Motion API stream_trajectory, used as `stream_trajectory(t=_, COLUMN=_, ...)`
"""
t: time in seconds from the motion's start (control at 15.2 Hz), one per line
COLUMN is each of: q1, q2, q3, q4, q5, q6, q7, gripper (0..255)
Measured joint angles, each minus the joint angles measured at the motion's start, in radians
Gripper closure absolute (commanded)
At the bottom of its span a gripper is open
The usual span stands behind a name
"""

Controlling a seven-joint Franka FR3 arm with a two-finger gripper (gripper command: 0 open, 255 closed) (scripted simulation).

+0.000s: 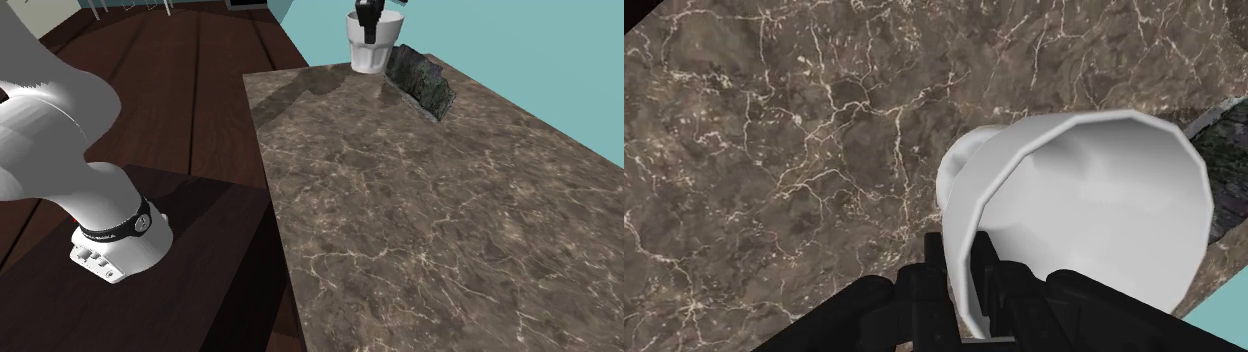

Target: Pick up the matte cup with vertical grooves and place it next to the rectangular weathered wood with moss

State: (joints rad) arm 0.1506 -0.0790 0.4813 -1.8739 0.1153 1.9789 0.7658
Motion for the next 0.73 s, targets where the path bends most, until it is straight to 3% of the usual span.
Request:
stream_trajectory(t=0.4, q1=0.071, q2=0.124, q3=0.083, q4=0.125, q5=-0.096, q6=-0.007, q7=0.179, gripper=255)
stream_trajectory(t=0.73, q1=0.166, q2=0.277, q3=0.129, q4=0.298, q5=-0.215, q6=-0.051, q7=0.335, gripper=255)
